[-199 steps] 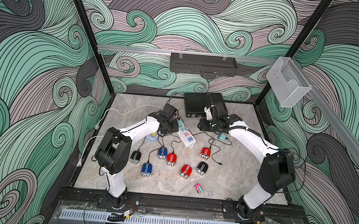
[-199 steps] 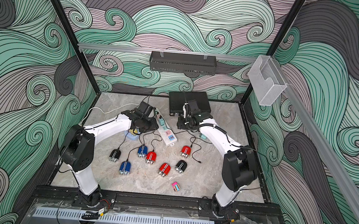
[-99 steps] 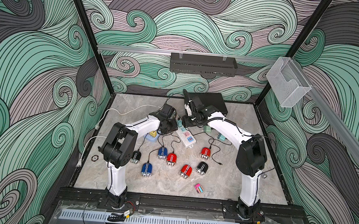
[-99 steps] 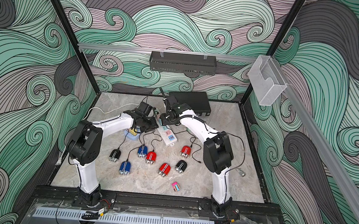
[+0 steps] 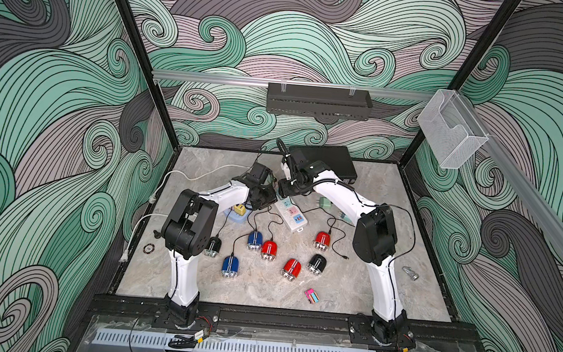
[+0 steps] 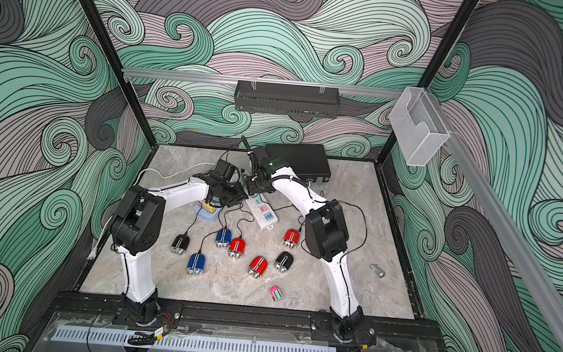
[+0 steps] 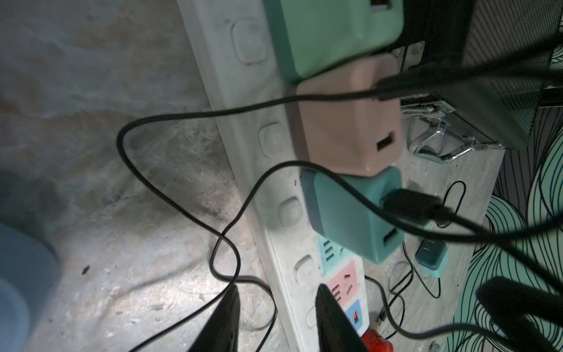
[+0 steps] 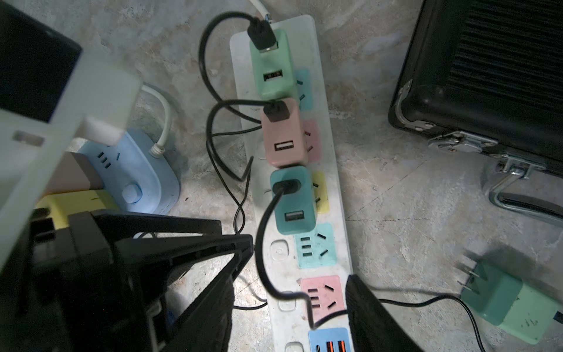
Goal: Unplug the electric shaver
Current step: Remove the plug from the socket.
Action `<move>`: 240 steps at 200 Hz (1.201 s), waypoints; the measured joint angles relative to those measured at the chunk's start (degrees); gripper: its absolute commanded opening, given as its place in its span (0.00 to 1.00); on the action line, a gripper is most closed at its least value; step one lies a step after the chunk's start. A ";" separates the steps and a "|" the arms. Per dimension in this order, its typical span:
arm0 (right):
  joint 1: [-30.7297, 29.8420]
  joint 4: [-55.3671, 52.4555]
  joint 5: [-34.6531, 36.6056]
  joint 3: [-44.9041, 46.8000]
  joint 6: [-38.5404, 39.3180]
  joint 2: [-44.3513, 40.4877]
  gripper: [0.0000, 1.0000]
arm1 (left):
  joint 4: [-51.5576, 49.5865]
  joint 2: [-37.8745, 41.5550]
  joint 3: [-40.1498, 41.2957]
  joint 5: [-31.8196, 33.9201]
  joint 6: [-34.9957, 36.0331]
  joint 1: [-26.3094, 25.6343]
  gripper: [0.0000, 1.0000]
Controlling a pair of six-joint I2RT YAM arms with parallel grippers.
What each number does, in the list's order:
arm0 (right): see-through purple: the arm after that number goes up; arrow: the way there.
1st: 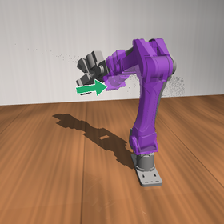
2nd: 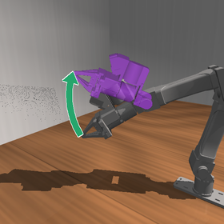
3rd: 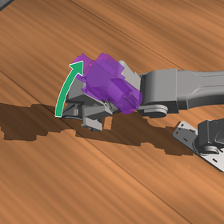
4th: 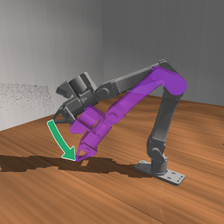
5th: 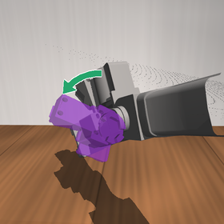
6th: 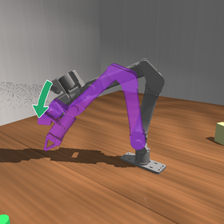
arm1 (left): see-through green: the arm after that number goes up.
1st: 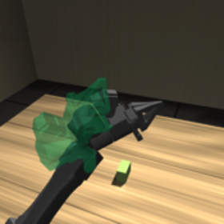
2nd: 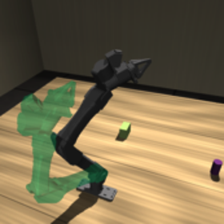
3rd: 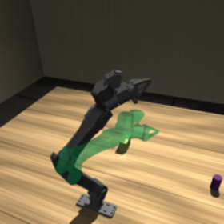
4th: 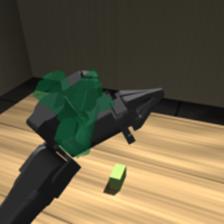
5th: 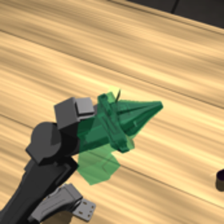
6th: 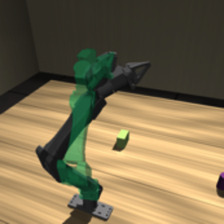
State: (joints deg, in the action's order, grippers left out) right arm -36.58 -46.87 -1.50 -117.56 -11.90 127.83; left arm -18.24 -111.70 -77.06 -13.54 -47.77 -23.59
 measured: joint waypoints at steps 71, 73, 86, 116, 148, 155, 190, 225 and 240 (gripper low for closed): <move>-0.02 -2.64 -0.02 -6.43 1.77 5.35 0.52 | 2.05 -1.92 0.02 -1.81 -0.94 0.70 0.41; 0.00 -2.71 -0.04 -6.58 1.84 5.42 0.52 | 2.10 -2.08 0.02 -1.84 -0.94 0.72 0.41; 0.00 -3.13 -0.02 -7.65 2.19 5.97 0.51 | 2.32 -2.80 0.02 -2.12 -1.20 0.72 0.40; 0.00 -3.54 0.07 -9.22 2.73 7.06 0.49 | 2.78 -3.74 0.02 -2.64 -1.86 0.70 0.40; 0.09 -3.72 0.15 -9.40 3.10 8.17 0.46 | 3.13 -3.82 0.02 -2.78 -2.10 0.72 0.40; 0.13 -3.82 0.15 -9.40 3.17 8.39 0.46 | 3.19 -3.96 0.02 -2.80 -2.23 0.72 0.39; 0.28 -4.39 0.09 -10.62 3.67 9.20 0.44 | 3.39 -4.48 0.02 -2.82 -2.49 0.72 0.39; 0.33 -4.24 0.07 -12.41 4.50 10.05 0.41 | 3.69 -4.48 0.31 -2.82 -2.80 0.72 0.40; 0.33 -4.31 0.00 -13.11 4.92 10.88 0.41 | 3.78 -4.48 0.48 -2.86 -2.86 0.72 0.39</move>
State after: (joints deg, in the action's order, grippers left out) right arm -36.25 -51.18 -1.50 -130.67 -6.98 138.72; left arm -14.46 -116.18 -76.58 -16.40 -50.63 -22.87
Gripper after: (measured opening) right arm 0.409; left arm 0.394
